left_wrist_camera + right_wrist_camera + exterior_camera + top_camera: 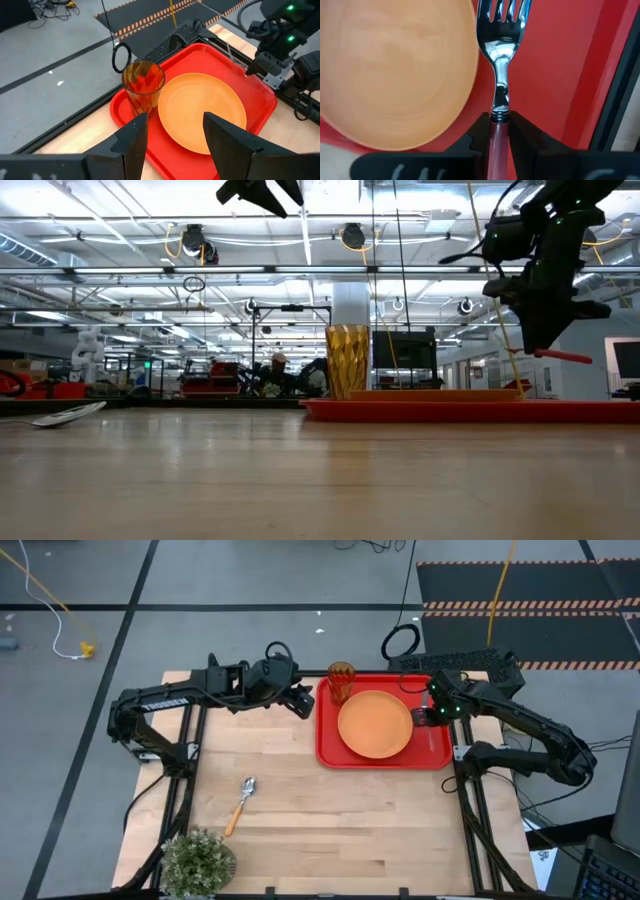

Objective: Pick and place plate/cup/fork/spoon on tray
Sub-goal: Put the pink fork on the red tray to the right side of the orange plate

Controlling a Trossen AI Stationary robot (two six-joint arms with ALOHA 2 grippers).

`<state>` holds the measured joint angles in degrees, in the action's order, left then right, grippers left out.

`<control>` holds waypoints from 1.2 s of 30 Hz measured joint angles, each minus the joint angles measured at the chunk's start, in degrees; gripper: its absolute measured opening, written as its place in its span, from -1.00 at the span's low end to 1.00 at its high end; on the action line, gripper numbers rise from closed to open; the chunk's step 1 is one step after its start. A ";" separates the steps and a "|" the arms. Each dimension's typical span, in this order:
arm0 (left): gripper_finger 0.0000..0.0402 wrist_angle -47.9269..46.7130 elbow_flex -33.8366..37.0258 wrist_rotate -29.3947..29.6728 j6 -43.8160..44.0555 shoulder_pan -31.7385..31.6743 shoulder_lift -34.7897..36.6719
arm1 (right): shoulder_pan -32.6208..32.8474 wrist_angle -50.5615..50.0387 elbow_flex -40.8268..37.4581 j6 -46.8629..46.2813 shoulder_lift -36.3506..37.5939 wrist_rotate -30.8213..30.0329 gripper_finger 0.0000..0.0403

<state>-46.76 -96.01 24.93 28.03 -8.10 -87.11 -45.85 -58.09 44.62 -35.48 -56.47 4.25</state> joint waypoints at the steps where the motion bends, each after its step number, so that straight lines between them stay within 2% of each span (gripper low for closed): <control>1: -0.05 0.00 0.00 0.00 0.23 0.00 0.00 | -0.28 0.13 0.00 0.05 -0.80 -0.02 -0.81; 17: -0.05 -0.04 0.00 0.02 2.56 2.32 0.00 | -2.61 3.66 0.00 -1.02 -14.67 -1.64 -0.81; 36: -0.05 -0.16 0.00 0.47 2.26 3.63 0.00 | -2.59 9.67 0.00 -3.02 -20.33 -1.22 -0.81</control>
<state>-46.93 -96.01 25.40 30.29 -4.47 -87.11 -48.45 -48.42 44.62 -38.50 -76.80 3.03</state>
